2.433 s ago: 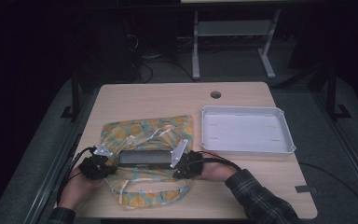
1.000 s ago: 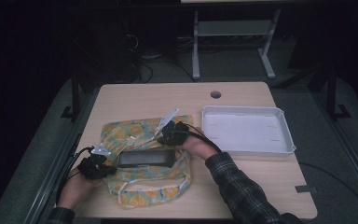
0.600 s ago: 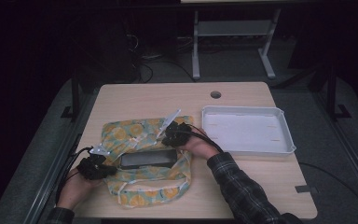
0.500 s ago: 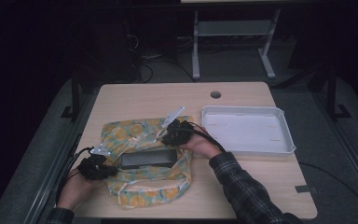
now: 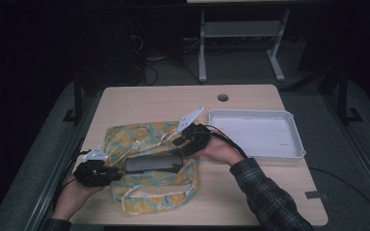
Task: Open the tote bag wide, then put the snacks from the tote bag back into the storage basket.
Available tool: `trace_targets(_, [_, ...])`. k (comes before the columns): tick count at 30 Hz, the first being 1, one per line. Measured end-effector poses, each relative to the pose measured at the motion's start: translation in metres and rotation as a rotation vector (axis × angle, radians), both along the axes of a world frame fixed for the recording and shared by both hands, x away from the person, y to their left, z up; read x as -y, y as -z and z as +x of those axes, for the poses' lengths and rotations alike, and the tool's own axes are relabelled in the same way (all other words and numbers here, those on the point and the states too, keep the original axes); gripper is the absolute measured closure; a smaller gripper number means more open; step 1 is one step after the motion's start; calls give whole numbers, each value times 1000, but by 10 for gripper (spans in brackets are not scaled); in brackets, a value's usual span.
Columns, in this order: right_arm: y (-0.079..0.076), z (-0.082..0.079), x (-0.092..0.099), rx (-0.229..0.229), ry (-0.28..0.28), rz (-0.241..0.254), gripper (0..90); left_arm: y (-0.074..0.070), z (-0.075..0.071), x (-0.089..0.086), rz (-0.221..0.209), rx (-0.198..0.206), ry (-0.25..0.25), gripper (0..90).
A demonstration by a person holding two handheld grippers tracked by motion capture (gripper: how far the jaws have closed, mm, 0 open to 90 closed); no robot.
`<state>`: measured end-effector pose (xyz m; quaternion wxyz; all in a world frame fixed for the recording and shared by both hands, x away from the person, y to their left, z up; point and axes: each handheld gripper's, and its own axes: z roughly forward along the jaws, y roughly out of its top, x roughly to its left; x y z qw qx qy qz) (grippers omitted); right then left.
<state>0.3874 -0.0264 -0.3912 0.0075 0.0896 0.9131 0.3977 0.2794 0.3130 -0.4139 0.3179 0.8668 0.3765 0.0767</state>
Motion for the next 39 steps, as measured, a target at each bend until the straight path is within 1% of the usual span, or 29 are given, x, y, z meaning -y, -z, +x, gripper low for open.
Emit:
trace_targets(2, [-1, -4, 3, 8, -12, 7, 523, -1, -2, 0, -5, 3, 2, 607])
trace_targets(3, [-1, -5, 4, 16, -20, 6, 515, -2, -7, -1, -8, 11, 4, 580])
trace_targets(5, [-1, -7, 5, 17, -27, 0, 505, -2, -12, -3, -7, 15, 11, 552])
trace_targets(6, [-1, -7, 6, 20, -31, -1, 500, -2, -14, -4, -11, 19, 7, 541])
trace_targets(7, [-1, -7, 6, 21, -34, 0, 500, -2, -17, -6, -7, 24, 10, 529])
trace_targets(8, [0, -6, 6, 19, -38, 2, 498, -1, -18, -6, -10, 22, 7, 512])
trace_targets(13, [2, -7, 5, 9, -62, 1, 485, 0, -27, -13, -13, 33, 0, 474])
trace_targets(14, [3, -7, 4, 15, -72, -2, 478, 0, -27, -13, -13, 33, 0, 470])
trace_targets(17, [4, -8, 2, 11, -78, -16, 473, 3, -34, -16, -9, 27, -6, 455])
trace_targets(19, [6, -9, 0, 14, -94, -26, 472, 5, -36, -16, -13, 24, -10, 448])
trace_targets(21, [7, -10, -2, 17, -104, -34, 468, 5, -38, -17, -9, 19, -13, 446])
trace_targets(22, [7, -10, -3, 12, -109, -35, 467, 6, -38, -18, -8, 21, -11, 445])
trace_targets(28, [8, -12, -11, 14, -131, -55, 467, 7, -38, -18, -9, 26, -14, 442])
trace_targets(29, [9, -11, -12, 21, -136, -58, 467, 7, -38, -17, -10, 23, -16, 442])
trace_targets(31, [9, -11, -14, 21, -138, -56, 465, 8, -38, -17, -7, 21, -11, 443])
trace_targets(32, [9, -11, -15, 14, -139, -57, 463, 8, -38, -17, -6, 21, -10, 442])
trace_targets(35, [9, -11, -19, 20, -151, -60, 460, 8, -37, -17, -9, 23, -11, 441])
trace_targets(38, [11, -11, -22, 14, -160, -57, 454, 8, -37, -17, -9, 24, -10, 441])
trace_targets(39, [13, -10, -24, 20, -164, -59, 449, 8, -37, -18, -9, 24, -9, 441])
